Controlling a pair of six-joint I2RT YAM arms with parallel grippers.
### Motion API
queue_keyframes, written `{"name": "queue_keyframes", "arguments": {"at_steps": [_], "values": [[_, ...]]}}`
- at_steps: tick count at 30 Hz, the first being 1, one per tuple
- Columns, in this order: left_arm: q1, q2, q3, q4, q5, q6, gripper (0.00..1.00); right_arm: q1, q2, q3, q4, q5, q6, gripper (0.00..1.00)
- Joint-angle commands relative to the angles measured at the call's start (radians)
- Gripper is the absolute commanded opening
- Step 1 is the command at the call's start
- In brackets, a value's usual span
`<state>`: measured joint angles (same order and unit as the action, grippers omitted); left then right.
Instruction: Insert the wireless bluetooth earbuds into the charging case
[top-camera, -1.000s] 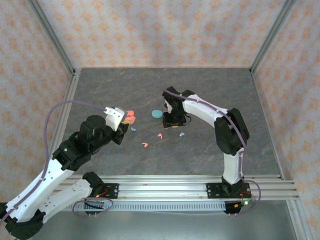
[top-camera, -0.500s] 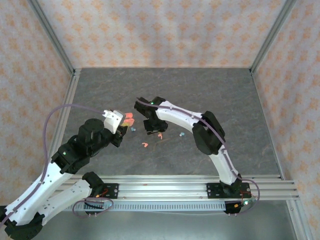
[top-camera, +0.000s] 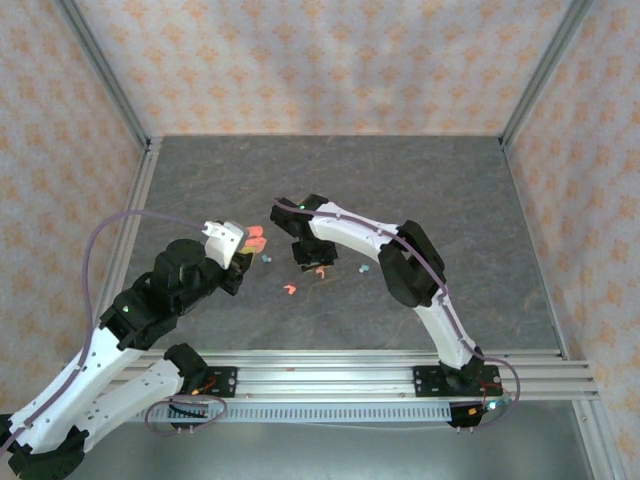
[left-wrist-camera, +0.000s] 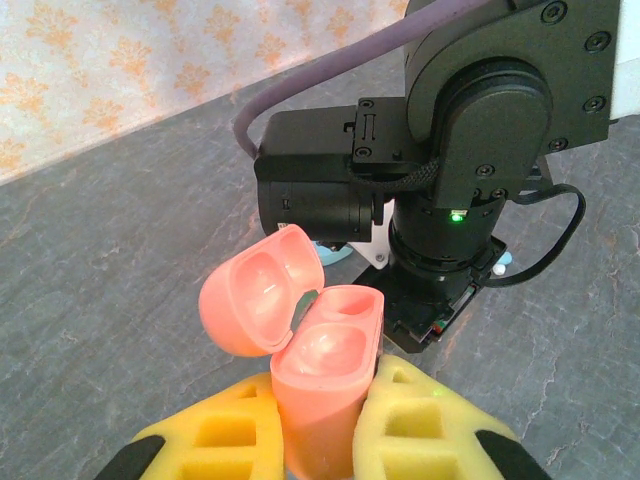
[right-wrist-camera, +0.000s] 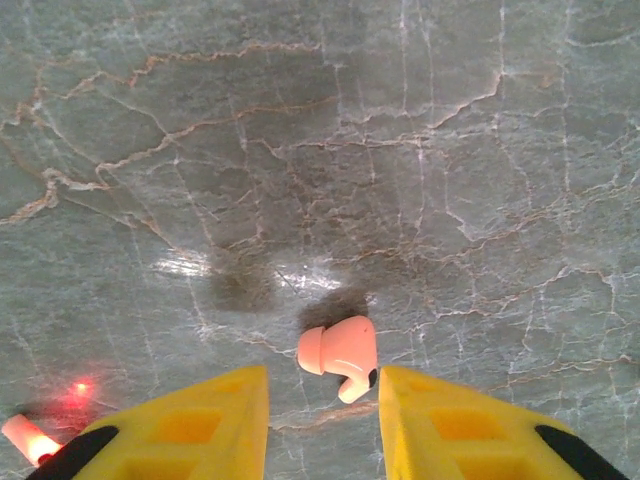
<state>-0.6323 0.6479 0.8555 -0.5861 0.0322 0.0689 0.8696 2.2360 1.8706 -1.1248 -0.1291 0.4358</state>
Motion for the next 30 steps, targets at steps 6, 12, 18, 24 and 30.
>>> {"name": "queue_keyframes", "arguments": {"at_steps": [6,12,18,24,30], "values": [[0.005,0.028,0.012,0.003,-0.005,0.016,0.0,-0.012,0.01,-0.07,0.02,0.01,0.021,0.32],[0.005,0.027,0.011,0.003,0.004,0.013,0.0,-0.021,0.002,-0.122,0.054,0.004,0.017,0.31],[0.005,0.02,0.014,-0.006,0.006,0.007,0.0,-0.043,-0.058,-0.199,0.144,-0.081,-0.003,0.22],[0.006,0.016,0.016,-0.008,0.007,0.003,0.0,-0.096,-0.222,-0.447,0.459,-0.348,0.034,0.18],[0.005,0.031,0.016,0.012,0.023,-0.004,0.0,-0.142,-0.3,-0.69,0.828,-0.558,0.116,0.14]]}}
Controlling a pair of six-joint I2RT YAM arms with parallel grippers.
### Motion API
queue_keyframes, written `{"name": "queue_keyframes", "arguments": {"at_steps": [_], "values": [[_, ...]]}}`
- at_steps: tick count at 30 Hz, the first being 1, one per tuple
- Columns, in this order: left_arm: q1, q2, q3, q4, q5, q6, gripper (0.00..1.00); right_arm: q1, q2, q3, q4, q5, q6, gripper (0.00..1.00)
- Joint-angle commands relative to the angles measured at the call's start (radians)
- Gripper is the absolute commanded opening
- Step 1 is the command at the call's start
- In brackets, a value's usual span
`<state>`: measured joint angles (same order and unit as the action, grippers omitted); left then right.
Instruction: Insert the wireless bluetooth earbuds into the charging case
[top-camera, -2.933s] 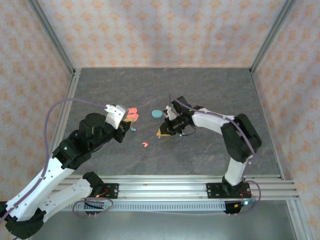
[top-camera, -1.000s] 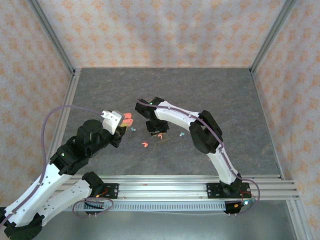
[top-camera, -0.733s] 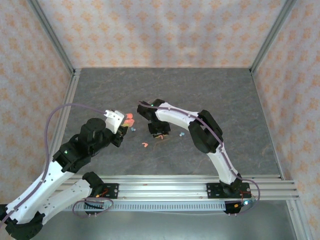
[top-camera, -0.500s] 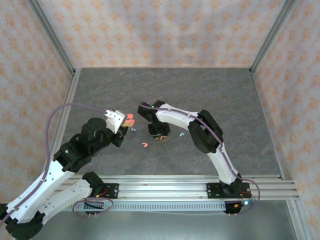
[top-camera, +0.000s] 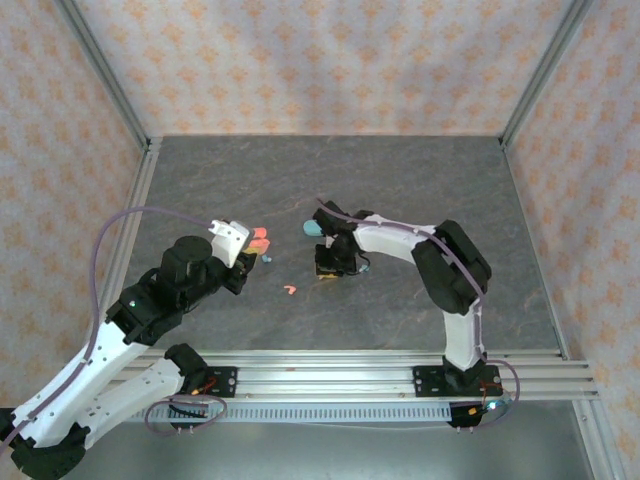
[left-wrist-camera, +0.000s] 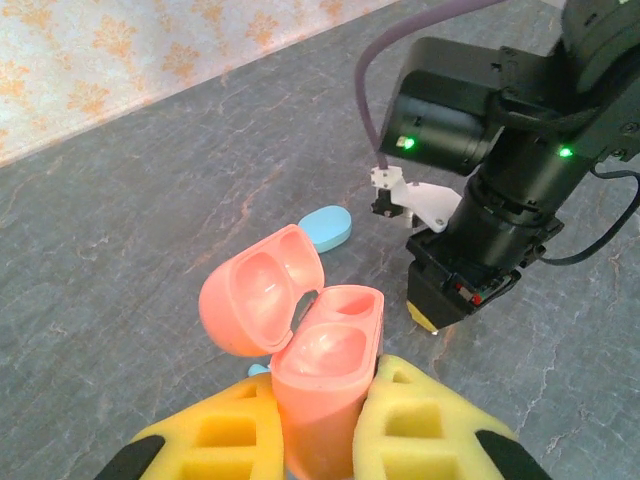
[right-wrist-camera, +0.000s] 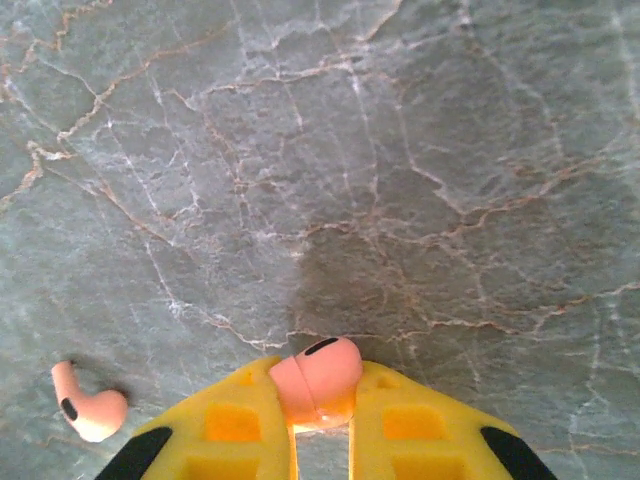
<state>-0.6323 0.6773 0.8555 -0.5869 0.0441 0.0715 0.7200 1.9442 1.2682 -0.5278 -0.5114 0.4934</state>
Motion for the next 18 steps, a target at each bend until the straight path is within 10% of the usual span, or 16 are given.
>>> {"name": "queue_keyframes", "arguments": {"at_steps": [1,5,18], "values": [[0.005,0.006,0.017,0.015,0.015,-0.007,0.0,0.001,-0.013,-0.123,0.292,-0.2,0.091,0.14],[0.005,0.019,0.023,0.015,0.029,-0.012,0.0,-0.03,-0.042,-0.239,0.429,-0.196,0.195,0.3],[0.005,0.016,0.022,0.031,0.034,-0.023,0.0,-0.019,-0.177,0.026,-0.257,0.315,0.016,0.44]]}}
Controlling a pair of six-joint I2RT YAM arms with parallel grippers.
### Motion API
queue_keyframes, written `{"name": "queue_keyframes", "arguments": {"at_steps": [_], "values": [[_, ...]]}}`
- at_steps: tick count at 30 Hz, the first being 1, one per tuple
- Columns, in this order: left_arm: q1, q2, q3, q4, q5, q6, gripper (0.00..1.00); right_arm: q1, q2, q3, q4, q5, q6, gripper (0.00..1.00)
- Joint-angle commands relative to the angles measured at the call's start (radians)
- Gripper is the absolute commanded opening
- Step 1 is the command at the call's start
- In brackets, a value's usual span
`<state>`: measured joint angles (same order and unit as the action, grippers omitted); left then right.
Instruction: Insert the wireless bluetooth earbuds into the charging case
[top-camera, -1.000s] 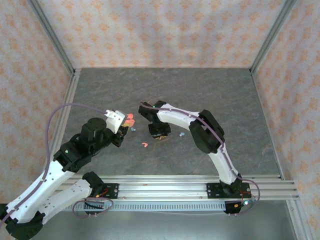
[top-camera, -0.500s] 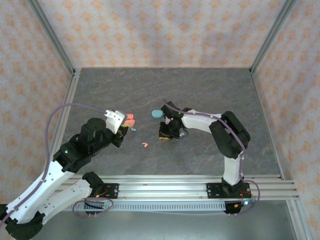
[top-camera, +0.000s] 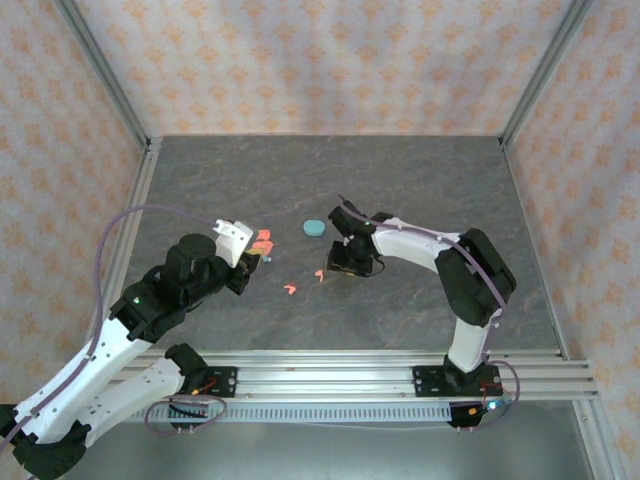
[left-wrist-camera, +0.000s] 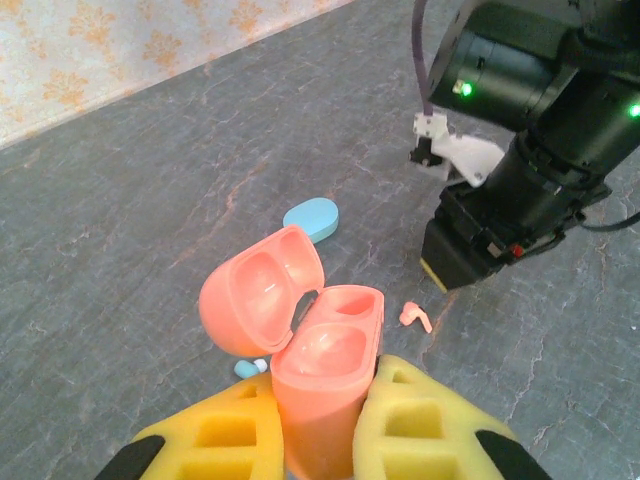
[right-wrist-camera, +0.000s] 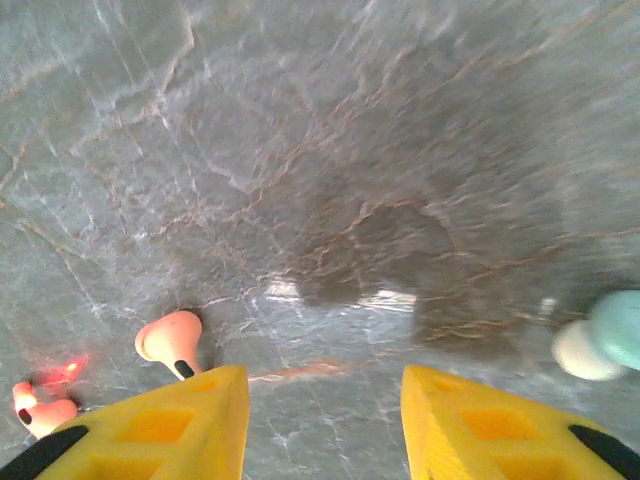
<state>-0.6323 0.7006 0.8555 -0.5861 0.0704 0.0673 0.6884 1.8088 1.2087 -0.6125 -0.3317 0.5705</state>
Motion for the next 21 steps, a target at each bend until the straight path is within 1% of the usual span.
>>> {"name": "queue_keyframes", "arguments": {"at_steps": [1,5,9,11,15,21], "values": [[0.005,-0.006,0.021,0.031,0.008,-0.02,0.0,0.022,-0.04,0.115,-0.2,0.153,-0.072,0.44],[0.005,-0.012,0.023,0.022,-0.001,-0.021,0.0,0.076,0.0,0.236,-0.278,0.183,-0.077,0.34],[0.005,-0.029,0.017,0.012,-0.016,-0.026,0.0,0.135,0.096,0.344,-0.321,0.174,-0.061,0.26],[0.005,-0.037,0.013,0.01,-0.02,-0.031,0.0,0.155,0.146,0.387,-0.337,0.166,-0.051,0.23],[0.005,-0.051,0.011,-0.001,-0.028,-0.039,0.0,0.178,0.224,0.445,-0.377,0.158,-0.046,0.23],[0.005,-0.063,0.007,-0.006,-0.036,-0.043,0.0,0.179,0.239,0.421,-0.372,0.164,-0.047,0.23]]}}
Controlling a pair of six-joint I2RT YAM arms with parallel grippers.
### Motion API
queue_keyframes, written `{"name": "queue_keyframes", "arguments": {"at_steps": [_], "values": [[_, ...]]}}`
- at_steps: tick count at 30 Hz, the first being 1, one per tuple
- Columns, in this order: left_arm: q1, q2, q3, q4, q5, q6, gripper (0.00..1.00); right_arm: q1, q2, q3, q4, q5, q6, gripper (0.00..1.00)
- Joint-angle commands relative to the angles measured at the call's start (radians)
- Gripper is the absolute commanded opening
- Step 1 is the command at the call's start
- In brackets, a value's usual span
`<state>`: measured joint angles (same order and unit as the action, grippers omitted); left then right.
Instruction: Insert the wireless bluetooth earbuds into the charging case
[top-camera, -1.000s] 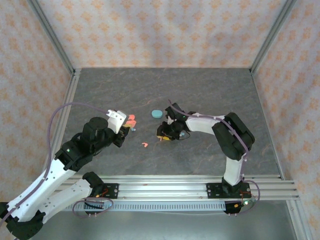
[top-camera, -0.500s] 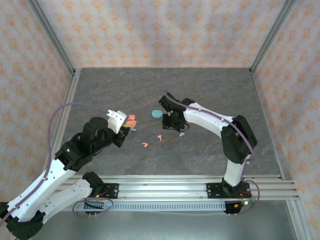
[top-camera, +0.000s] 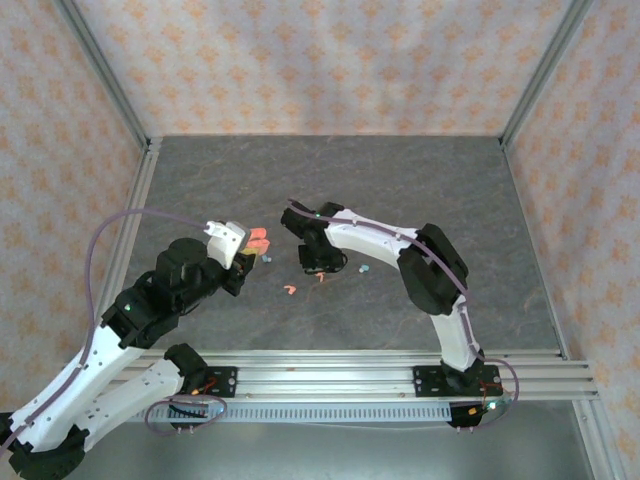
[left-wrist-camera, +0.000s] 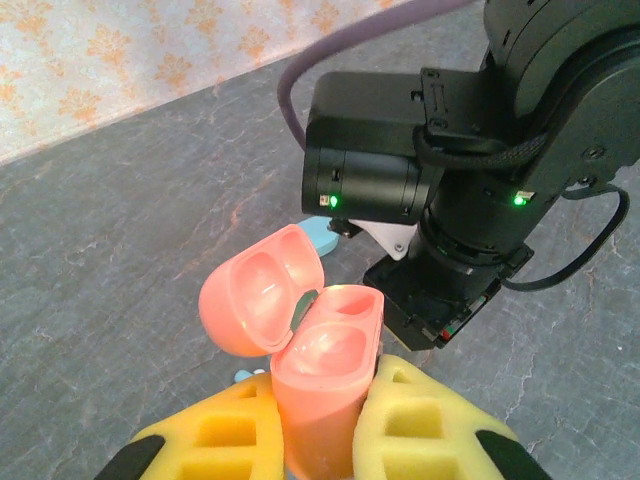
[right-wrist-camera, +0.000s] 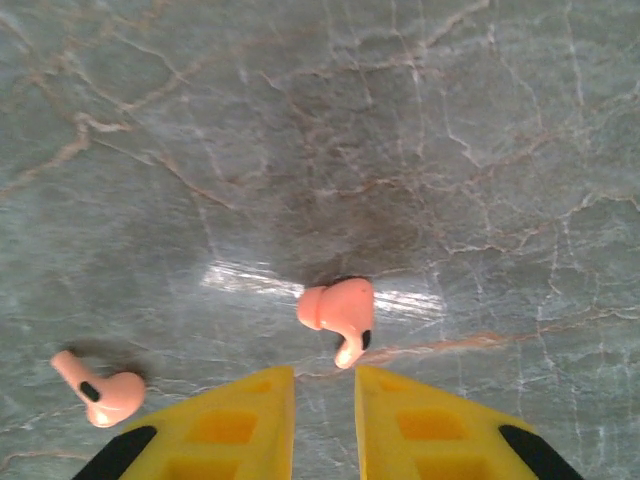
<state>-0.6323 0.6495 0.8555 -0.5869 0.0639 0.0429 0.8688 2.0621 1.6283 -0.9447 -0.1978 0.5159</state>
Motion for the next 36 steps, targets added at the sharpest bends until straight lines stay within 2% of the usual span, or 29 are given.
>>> {"name": "queue_keyframes", "arguments": {"at_steps": [1,6,9,23,36], "values": [[0.005,-0.013,0.005,-0.005,-0.03,-0.018,0.0,-0.001,-0.013,-0.005,-0.032,0.028,0.008,0.23],[0.005,-0.002,0.002,0.004,-0.021,-0.021,0.0,-0.001,-0.006,-0.007,-0.01,0.007,0.012,0.23],[0.005,0.004,0.005,0.004,-0.019,-0.02,0.0,-0.001,-0.011,-0.009,0.003,0.005,0.018,0.19],[0.005,0.006,0.009,-0.004,-0.012,-0.016,0.0,-0.002,0.028,-0.027,0.026,0.001,0.027,0.19],[0.005,-0.01,0.007,-0.016,-0.014,-0.018,0.0,-0.04,0.029,-0.113,0.068,0.011,0.029,0.2]]}}
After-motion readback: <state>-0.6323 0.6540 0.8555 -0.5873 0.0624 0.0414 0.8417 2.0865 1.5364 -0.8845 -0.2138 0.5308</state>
